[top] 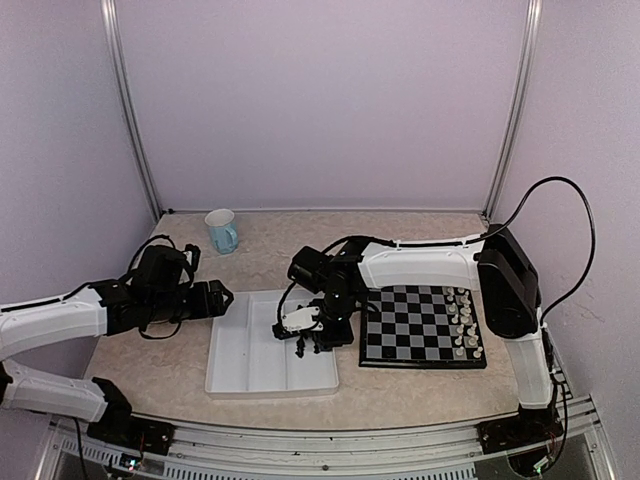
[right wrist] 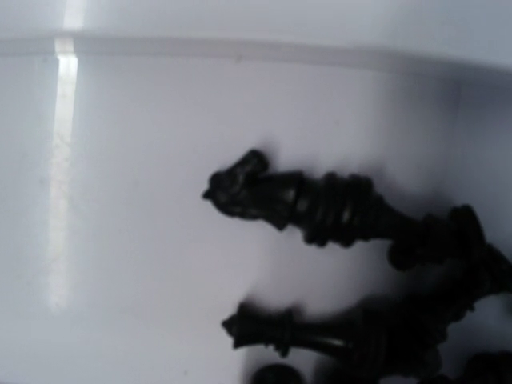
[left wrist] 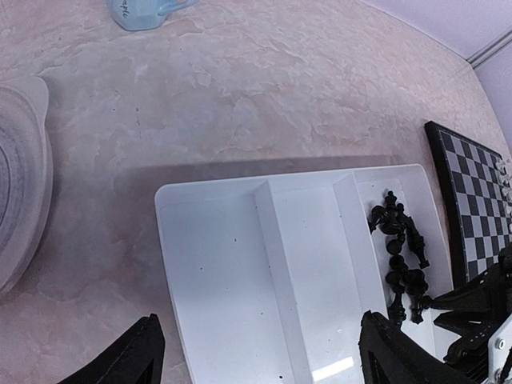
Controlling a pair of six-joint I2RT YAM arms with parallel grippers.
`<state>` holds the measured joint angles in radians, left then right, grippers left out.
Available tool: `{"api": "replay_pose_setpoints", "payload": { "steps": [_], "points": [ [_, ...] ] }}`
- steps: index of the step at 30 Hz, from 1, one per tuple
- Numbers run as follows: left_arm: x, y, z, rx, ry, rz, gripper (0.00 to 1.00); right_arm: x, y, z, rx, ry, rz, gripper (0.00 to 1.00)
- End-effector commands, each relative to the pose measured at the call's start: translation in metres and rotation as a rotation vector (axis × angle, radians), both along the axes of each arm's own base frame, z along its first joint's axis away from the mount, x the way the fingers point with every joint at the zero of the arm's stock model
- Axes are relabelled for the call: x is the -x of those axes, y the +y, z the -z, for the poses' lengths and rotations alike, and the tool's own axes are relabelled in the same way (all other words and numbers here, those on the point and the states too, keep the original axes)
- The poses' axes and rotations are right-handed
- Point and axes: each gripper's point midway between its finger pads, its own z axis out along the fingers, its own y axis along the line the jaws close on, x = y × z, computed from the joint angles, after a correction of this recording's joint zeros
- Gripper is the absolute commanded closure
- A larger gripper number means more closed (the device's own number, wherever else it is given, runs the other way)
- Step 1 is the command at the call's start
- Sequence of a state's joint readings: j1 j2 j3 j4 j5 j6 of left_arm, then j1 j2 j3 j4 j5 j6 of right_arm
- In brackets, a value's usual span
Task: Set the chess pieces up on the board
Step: Pick up the pawn from the storage box.
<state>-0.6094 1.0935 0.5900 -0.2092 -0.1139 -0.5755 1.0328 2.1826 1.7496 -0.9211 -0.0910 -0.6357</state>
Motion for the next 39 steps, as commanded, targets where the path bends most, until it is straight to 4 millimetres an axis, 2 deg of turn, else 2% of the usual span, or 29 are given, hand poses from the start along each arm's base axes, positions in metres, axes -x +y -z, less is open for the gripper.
{"api": "replay_pose_setpoints", "payload": {
  "steps": [1,15,20,25,33,37,39],
  "points": [
    [-0.005,-0.003,-0.012,0.008,-0.047,0.005,0.16,0.006,-0.012,0.011,0.085,-0.002,-0.020,0.82],
    [-0.005,-0.003,-0.013,0.002,-0.042,0.005,0.16,0.002,-0.024,0.026,0.183,-0.112,-0.064,0.83],
    [-0.006,-0.004,-0.015,0.003,-0.045,0.006,0.16,0.001,-0.023,0.026,0.182,-0.112,-0.064,0.90],
    [-0.006,-0.004,-0.016,0.005,-0.048,0.005,0.16,0.000,-0.015,0.012,0.138,-0.122,-0.065,0.97],
    [-0.010,-0.006,-0.018,0.001,-0.052,0.006,0.16,0.008,0.007,-0.036,-0.017,-0.096,-0.082,1.00],
    [-0.012,-0.010,-0.018,0.000,-0.051,0.012,0.16,0.011,0.011,-0.041,-0.043,-0.081,-0.082,1.00],
    [-0.012,-0.012,-0.017,0.000,-0.049,0.015,0.16,0.004,0.014,-0.044,-0.061,-0.097,-0.066,0.98]
  ]
}}
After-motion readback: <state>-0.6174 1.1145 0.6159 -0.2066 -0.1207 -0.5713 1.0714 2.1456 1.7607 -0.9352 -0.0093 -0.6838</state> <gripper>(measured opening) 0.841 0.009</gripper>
